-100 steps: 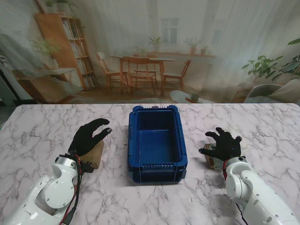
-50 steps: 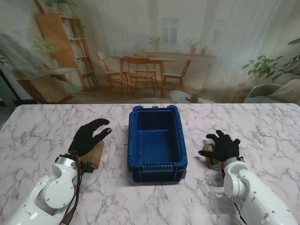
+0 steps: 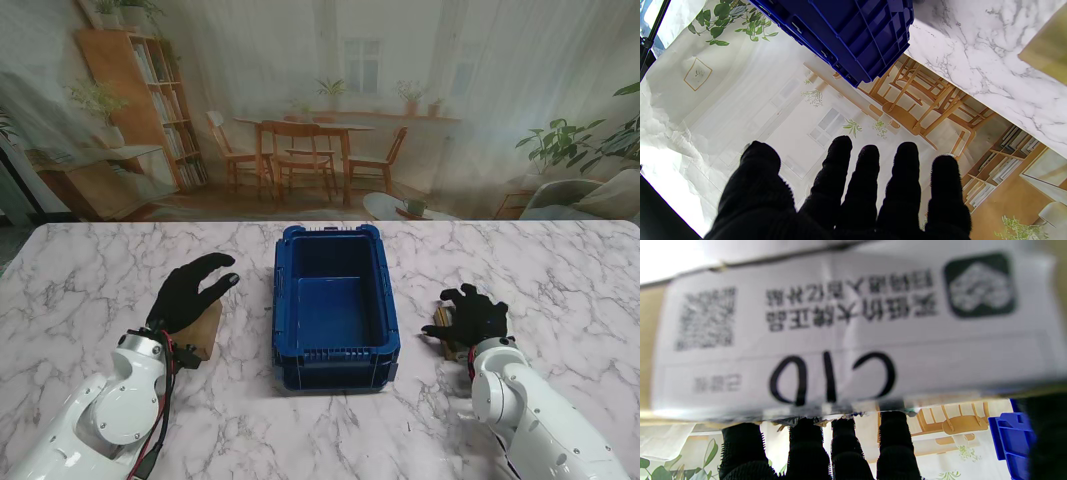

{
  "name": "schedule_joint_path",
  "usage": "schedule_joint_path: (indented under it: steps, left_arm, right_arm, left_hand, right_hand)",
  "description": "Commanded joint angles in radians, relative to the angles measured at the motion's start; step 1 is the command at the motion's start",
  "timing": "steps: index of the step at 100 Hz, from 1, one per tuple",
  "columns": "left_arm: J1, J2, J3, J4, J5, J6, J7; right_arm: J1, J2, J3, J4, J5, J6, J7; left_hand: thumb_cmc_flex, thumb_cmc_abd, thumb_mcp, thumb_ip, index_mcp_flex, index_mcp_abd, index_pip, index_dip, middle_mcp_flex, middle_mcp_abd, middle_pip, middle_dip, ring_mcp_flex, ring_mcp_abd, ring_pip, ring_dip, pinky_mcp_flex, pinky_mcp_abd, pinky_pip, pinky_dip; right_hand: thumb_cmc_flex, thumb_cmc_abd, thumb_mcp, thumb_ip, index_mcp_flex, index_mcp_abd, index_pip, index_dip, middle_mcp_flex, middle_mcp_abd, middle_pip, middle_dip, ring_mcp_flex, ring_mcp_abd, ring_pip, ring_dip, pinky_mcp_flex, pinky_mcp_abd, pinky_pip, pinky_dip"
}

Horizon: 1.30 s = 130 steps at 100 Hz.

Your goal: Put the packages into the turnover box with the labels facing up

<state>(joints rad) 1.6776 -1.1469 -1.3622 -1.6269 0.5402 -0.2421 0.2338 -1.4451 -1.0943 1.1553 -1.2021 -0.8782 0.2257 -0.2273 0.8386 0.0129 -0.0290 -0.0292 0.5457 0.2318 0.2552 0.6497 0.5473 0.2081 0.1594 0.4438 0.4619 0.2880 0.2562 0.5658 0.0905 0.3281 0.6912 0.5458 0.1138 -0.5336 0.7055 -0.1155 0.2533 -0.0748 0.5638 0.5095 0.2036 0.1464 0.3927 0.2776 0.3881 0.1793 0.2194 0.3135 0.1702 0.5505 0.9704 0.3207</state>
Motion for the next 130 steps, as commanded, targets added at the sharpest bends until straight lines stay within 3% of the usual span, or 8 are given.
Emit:
schedule_joint_path:
  steps: [1, 14, 35, 45, 50, 59, 82, 130]
  left_arm:
    - [-0.002, 0.0, 0.004, 0.002, 0.001, 0.001, -0.015]
    - [-0.003, 0.0, 0.003, 0.003, 0.004, 0.0, -0.014]
    - [-0.002, 0.0, 0.002, 0.003, 0.005, -0.001, -0.012]
    - [-0.002, 0.0, 0.003, 0.003, 0.005, -0.002, -0.01]
    - [-0.002, 0.0, 0.003, 0.003, 0.006, -0.002, -0.009]
    - [-0.002, 0.0, 0.003, 0.003, 0.007, -0.003, -0.01]
    - [-0.002, 0.0, 0.003, 0.003, 0.008, -0.003, -0.01]
    - [0.0, -0.001, 0.003, -0.001, 0.008, 0.002, -0.007]
  right_arm:
    - [-0.001, -0.002, -0.003, 0.001, -0.002, 0.011, 0.01]
    - [-0.002, -0.003, -0.007, -0.002, 0.001, 0.019, 0.013]
    - [0.001, -0.011, -0.008, 0.01, 0.002, 0.023, -0.038]
    - [0.001, -0.016, -0.005, 0.01, 0.01, 0.028, -0.054]
    - [0.001, -0.017, -0.005, 0.008, 0.011, 0.033, -0.055]
    - [0.002, -0.018, -0.01, 0.006, 0.014, 0.051, -0.053]
    - [0.009, -0.029, -0.016, 0.008, 0.039, 0.084, -0.07]
    - [-0.023, -0.016, 0.084, -0.176, -0.017, 0.092, 0.013]
  left_hand:
    - [0.025, 0.034, -0.003, 0.018, 0.018, -0.003, -0.017, -0.009, -0.003, -0.009, -0.013, -0.003, -0.005, -0.002, 0.0, 0.0, -0.014, 0.005, -0.026, 0.013]
    - [0.026, 0.034, -0.002, 0.018, 0.018, -0.004, -0.016, -0.009, -0.003, -0.009, -0.012, -0.002, -0.005, -0.002, 0.0, 0.0, -0.013, 0.004, -0.025, 0.013]
    - [0.026, 0.033, -0.003, 0.018, 0.019, -0.004, -0.016, -0.008, -0.004, -0.009, -0.012, -0.003, -0.005, -0.002, 0.0, 0.0, -0.013, 0.005, -0.026, 0.013]
    - [0.028, 0.033, -0.002, 0.018, 0.018, -0.004, -0.016, -0.008, -0.003, -0.01, -0.011, -0.002, -0.005, -0.002, 0.0, 0.001, -0.013, 0.004, -0.025, 0.013]
    - [0.027, 0.032, -0.003, 0.018, 0.018, -0.004, -0.015, -0.008, -0.004, -0.01, -0.011, -0.002, -0.005, -0.003, 0.001, 0.001, -0.012, 0.004, -0.025, 0.014]
    - [0.027, 0.032, -0.002, 0.018, 0.018, -0.006, -0.015, -0.008, -0.004, -0.01, -0.011, -0.002, -0.005, -0.003, 0.001, 0.001, -0.012, 0.005, -0.024, 0.014]
    - [0.026, 0.032, -0.002, 0.018, 0.018, -0.004, -0.015, -0.008, -0.004, -0.01, -0.01, -0.002, -0.005, -0.004, 0.001, 0.001, -0.012, 0.004, -0.025, 0.013]
    - [0.025, 0.033, -0.003, 0.018, 0.018, -0.005, -0.014, -0.008, -0.004, -0.012, -0.009, -0.002, -0.005, -0.003, 0.0, 0.001, -0.013, 0.004, -0.025, 0.013]
  right_hand:
    - [0.043, -0.05, 0.002, 0.021, 0.018, 0.029, 0.018, 0.028, -0.032, 0.017, 0.032, 0.016, 0.018, 0.009, 0.065, 0.023, 0.023, 0.027, 0.032, 0.032]
    - [0.141, -0.088, -0.018, 0.044, 0.022, 0.041, 0.055, 0.049, -0.033, 0.029, 0.087, 0.047, 0.045, 0.007, 0.144, 0.057, 0.086, 0.003, 0.097, 0.084]
    - [0.261, -0.113, -0.023, 0.095, 0.068, 0.037, 0.131, 0.065, -0.042, 0.04, 0.288, 0.157, 0.116, -0.02, 0.333, 0.136, 0.223, -0.042, 0.229, 0.154]
    - [0.339, -0.117, -0.009, 0.139, 0.092, 0.029, 0.207, 0.096, -0.023, 0.039, 0.387, 0.221, 0.156, -0.034, 0.436, 0.176, 0.298, -0.078, 0.294, 0.162]
    - [0.341, -0.134, 0.074, 0.18, 0.096, 0.024, 0.239, 0.109, -0.011, 0.038, 0.416, 0.249, 0.169, -0.038, 0.475, 0.187, 0.325, -0.09, 0.318, 0.154]
    - [0.336, -0.154, 0.26, 0.109, 0.104, 0.018, 0.282, 0.122, 0.011, 0.036, 0.456, 0.288, 0.19, -0.042, 0.522, 0.2, 0.362, -0.114, 0.354, 0.136]
    - [0.374, -0.132, 0.384, 0.106, 0.128, 0.008, 0.352, 0.15, 0.039, 0.041, 0.49, 0.315, 0.227, -0.045, 0.561, 0.204, 0.422, -0.15, 0.384, 0.121]
    - [0.419, -0.105, 0.404, 0.099, 0.169, 0.028, 0.321, 0.109, 0.06, 0.056, 0.475, 0.291, 0.251, -0.04, 0.597, 0.211, 0.458, -0.2, 0.424, 0.112]
